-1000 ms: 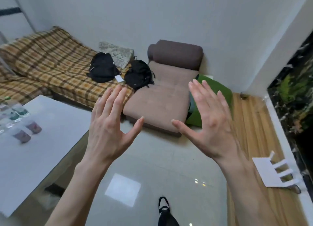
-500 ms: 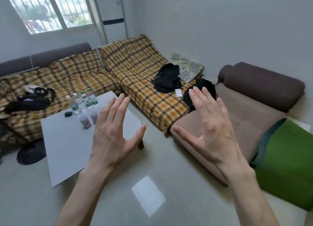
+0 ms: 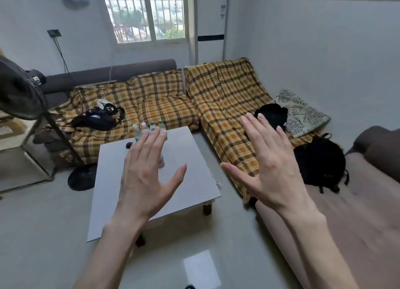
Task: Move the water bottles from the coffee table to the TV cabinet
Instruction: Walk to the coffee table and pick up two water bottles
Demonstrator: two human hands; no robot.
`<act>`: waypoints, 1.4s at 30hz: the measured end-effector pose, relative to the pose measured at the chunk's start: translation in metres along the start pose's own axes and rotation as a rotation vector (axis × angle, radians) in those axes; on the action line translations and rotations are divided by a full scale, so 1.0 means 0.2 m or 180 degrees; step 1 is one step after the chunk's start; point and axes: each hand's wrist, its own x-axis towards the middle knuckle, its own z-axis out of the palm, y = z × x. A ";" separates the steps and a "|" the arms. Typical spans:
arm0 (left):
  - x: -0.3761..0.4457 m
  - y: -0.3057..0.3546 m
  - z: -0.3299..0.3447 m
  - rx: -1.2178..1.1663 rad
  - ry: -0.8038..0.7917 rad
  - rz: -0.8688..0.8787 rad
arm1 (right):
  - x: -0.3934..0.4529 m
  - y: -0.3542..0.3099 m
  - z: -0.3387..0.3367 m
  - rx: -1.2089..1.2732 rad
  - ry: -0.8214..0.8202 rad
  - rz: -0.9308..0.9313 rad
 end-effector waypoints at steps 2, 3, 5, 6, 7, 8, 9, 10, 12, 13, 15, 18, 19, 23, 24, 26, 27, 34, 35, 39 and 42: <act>0.11 -0.10 0.05 0.0026 0.0040 -0.0086 | 0.15 0.02 0.10 0.0065 -0.0033 -0.0061; 0.17 -0.14 0.07 0.0035 0.0069 -0.0125 | 0.23 0.02 0.15 0.0100 -0.0055 -0.0094; 0.28 -0.24 0.12 0.0054 0.0125 -0.0185 | 0.38 0.03 0.25 0.0132 -0.0120 -0.0172; 0.34 -0.29 0.14 0.0052 0.0140 -0.0216 | 0.46 0.03 0.30 0.0128 -0.0138 -0.0212; 0.39 -0.33 0.17 0.0044 0.0146 -0.0239 | 0.52 0.03 0.35 0.0132 -0.0150 -0.0242; 0.43 -0.38 0.19 0.0033 0.0147 -0.0251 | 0.58 0.03 0.41 0.0158 -0.0166 -0.0255; 0.48 -0.42 0.21 0.0026 0.0143 -0.0257 | 0.65 0.03 0.46 0.0195 -0.0184 -0.0256; 0.52 -0.46 0.23 0.0027 0.0130 -0.0271 | 0.71 0.03 0.51 0.0223 -0.0201 -0.0256; 0.60 -0.54 0.27 0.0045 0.0081 -0.0341 | 0.82 0.03 0.60 0.0238 -0.0246 -0.0296; 0.63 -0.57 0.28 0.0042 0.0067 -0.0381 | 0.88 0.03 0.64 0.0258 -0.0265 -0.0318; 0.71 -0.64 0.32 0.0024 0.0084 -0.0433 | 0.98 0.03 0.72 0.0302 -0.0279 -0.0351; 0.82 -0.76 0.40 0.0052 0.0054 -0.0487 | 1.13 0.05 0.85 0.0298 -0.0350 -0.0415; 0.85 -0.79 0.43 0.0059 0.0039 -0.0506 | 1.18 0.05 0.90 0.0307 -0.0378 -0.0430; 0.99 -0.95 0.57 0.0052 -0.0006 -0.0539 | 1.36 0.09 1.12 0.0345 -0.0435 -0.0512; 1.03 -0.99 0.61 0.0059 -0.0033 -0.0552 | 1.41 0.11 1.18 0.0353 -0.0453 -0.0527; 1.11 -1.07 0.69 0.0076 -0.0103 -0.0602 | 1.51 0.14 1.30 0.0393 -0.0512 -0.0541; 1.15 -1.11 0.73 0.0074 -0.0131 -0.0640 | 1.56 0.16 1.36 0.0426 -0.0541 -0.0545; 1.47 -1.42 1.01 0.0096 -0.0338 -0.0829 | 1.93 0.29 1.77 0.0620 -0.0769 -0.0504; 1.52 -1.46 1.06 0.0084 -0.0354 -0.0872 | 1.98 0.31 1.83 0.0633 -0.0826 -0.0503; 1.70 -1.63 1.27 0.0052 -0.0378 -0.1012 | 2.15 0.40 2.08 0.0693 -0.0991 -0.0542; 1.79 -1.74 1.41 0.0045 -0.0451 -0.1060 | 2.26 0.45 2.27 0.0699 -0.1111 -0.0520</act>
